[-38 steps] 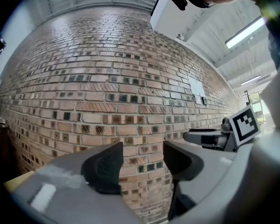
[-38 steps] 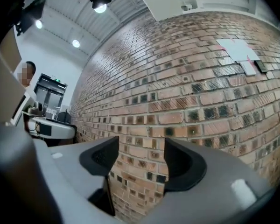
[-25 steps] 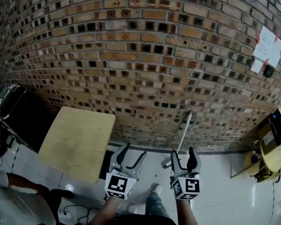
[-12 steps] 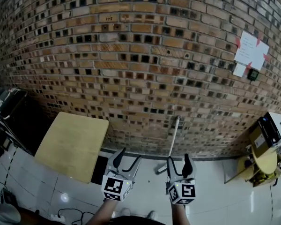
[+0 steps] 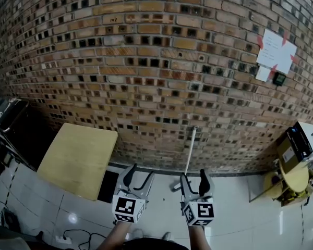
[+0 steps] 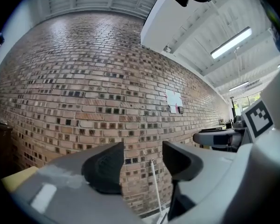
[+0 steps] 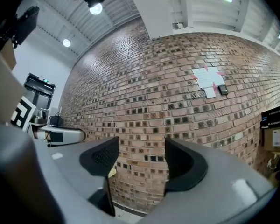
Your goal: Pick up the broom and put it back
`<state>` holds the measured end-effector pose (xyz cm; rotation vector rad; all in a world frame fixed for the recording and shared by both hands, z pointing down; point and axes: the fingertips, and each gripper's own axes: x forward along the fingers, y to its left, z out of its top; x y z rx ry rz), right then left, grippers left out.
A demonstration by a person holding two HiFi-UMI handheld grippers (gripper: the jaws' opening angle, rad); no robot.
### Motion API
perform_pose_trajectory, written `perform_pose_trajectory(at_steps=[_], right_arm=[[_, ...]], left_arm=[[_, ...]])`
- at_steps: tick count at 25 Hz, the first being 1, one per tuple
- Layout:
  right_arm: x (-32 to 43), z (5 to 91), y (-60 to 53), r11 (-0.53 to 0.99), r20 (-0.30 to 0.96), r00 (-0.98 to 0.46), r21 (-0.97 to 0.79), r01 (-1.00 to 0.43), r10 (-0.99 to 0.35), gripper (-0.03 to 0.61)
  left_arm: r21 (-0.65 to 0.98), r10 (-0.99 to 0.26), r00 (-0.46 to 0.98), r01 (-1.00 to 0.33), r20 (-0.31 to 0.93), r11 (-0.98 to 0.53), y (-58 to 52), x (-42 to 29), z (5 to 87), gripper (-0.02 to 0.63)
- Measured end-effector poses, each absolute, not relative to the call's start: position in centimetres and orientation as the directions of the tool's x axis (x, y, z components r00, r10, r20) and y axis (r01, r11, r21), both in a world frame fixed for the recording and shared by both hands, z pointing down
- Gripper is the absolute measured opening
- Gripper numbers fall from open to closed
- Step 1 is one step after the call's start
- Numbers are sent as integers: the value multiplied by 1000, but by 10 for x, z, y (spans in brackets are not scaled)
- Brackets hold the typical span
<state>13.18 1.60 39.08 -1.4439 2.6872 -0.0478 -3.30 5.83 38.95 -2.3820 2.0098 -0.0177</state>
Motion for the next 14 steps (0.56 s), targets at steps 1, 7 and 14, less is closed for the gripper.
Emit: perform_pose_trajectory(at_steps=[1, 7, 14], right_arm=[[131, 389, 16, 555, -68, -551, -64, -829, -831, 304], [127, 387, 15, 555, -66, -552, -52, -830, -831, 304], [128, 388, 11, 535, -56, -533, -30, -845, -844, 304]], left_arm=[[-25, -986, 163, -986, -13, -163, 58, -35, 388, 261], [-27, -991, 134, -991, -12, -134, 58, -47, 389, 261], [-26, -992, 126, -992, -7, -126, 55, -54, 393, 261]])
